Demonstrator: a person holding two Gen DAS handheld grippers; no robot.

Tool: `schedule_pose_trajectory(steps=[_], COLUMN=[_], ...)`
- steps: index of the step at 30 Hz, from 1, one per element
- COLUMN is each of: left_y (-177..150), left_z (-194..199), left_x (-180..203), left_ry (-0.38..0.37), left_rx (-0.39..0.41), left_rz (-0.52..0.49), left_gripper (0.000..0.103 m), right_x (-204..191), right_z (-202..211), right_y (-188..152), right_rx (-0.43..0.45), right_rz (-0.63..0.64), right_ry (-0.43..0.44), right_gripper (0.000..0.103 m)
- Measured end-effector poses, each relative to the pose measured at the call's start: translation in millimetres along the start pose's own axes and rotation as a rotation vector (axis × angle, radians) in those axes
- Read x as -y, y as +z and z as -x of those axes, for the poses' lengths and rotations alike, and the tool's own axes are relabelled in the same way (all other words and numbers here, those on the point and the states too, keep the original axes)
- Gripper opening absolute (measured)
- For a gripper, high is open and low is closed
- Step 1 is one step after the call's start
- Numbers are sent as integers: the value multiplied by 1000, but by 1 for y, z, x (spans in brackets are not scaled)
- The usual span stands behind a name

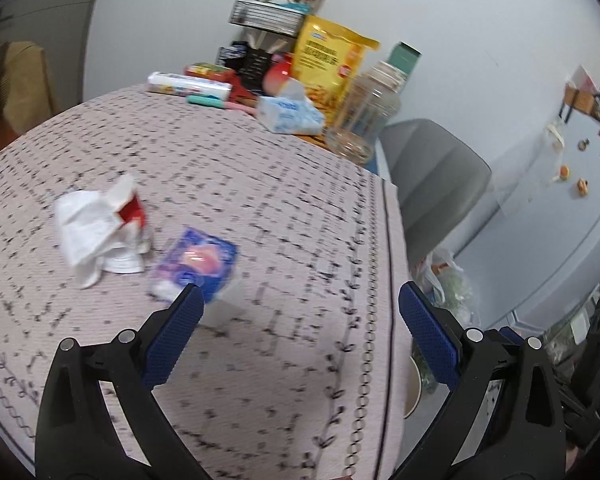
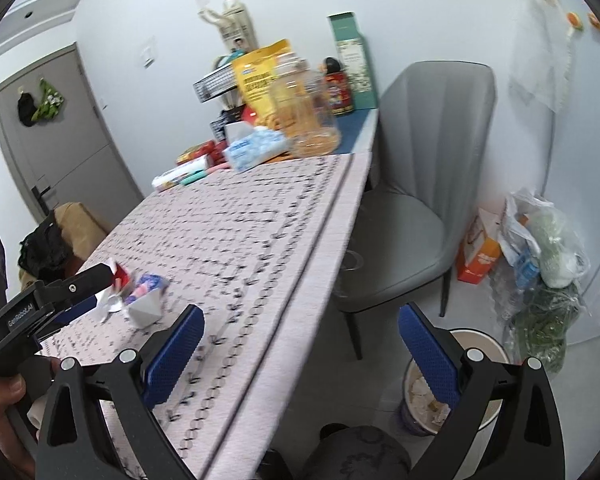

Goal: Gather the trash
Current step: 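Move both open tools back over the table trash, then grasp the thin white straw with the right tool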

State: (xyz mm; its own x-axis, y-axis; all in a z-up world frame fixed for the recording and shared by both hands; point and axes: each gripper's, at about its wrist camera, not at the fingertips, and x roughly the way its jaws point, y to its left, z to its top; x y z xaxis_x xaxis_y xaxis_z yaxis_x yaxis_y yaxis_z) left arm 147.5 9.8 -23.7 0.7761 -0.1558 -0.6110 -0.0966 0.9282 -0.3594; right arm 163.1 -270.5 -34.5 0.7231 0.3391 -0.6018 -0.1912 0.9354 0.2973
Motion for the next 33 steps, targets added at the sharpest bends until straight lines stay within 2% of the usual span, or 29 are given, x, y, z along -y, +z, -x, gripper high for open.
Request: schedule_pose_trajectory(steps=[12,19,23,27,33], left_y=[-5,-13,-16,-18,-13], left_z=[32,50,54,50,39], left_x=[-63,-95,-114,-129,-141], left_ry=[90,133,157,169,187], left_rx=[31,36,35,32,19], left_rz=[77,85,107,136,154], left_gripper=[97,97,97,97,96], right_x=[-70,-106,-122,-135,-151], right_z=[-23,-40,-50,-62,-91], right_y=[-2,-10,-14,-17,-20], right_rx=[-34,-65,-85,-115,-165], right_rz=[107,162,175,186,204], right_ry=[104,168,202,229,254], right_gripper=[95,95,94,87,85])
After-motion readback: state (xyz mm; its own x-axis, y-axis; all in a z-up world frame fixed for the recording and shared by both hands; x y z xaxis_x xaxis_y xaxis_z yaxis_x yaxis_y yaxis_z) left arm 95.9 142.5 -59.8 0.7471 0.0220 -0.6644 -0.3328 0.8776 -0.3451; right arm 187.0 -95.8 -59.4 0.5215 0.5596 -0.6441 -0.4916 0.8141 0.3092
